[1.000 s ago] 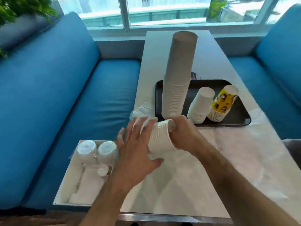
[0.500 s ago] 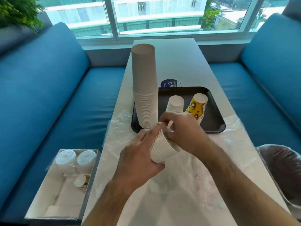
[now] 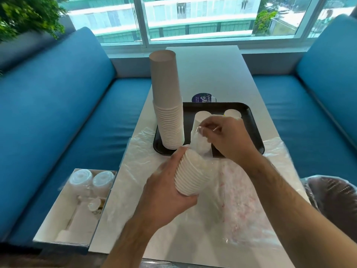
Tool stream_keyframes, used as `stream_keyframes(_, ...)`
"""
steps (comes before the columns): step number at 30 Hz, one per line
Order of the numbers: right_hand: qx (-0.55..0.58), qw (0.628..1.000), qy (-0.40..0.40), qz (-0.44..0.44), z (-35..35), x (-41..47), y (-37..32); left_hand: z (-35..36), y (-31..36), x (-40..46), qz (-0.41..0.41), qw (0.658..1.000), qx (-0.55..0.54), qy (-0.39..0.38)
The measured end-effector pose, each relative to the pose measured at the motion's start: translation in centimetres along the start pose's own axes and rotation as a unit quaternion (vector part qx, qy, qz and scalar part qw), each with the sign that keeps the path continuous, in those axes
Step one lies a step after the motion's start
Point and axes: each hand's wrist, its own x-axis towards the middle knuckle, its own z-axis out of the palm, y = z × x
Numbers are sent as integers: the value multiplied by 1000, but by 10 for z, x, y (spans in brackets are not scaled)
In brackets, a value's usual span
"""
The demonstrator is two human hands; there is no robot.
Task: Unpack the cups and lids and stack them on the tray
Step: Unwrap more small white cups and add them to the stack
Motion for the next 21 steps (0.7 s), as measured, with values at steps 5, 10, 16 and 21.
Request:
stream_keyframes(5,14,995,98,1,-13,-7,-4,-4,-4,-2,-23,999,-12,18)
stream_keyframes(10,-41,994,-38,-95,-26,-25,-21,-13,-9,0,-34,999,-10,20)
stream_keyframes(16,-188,958,-214,-36,-18,-18,-39,-27,-14,0,-17,1000,26,1)
stream_keyframes(21,-147,958,-238,-56,-13,-3,-38,-39,-27,-1,-19,999,27,7)
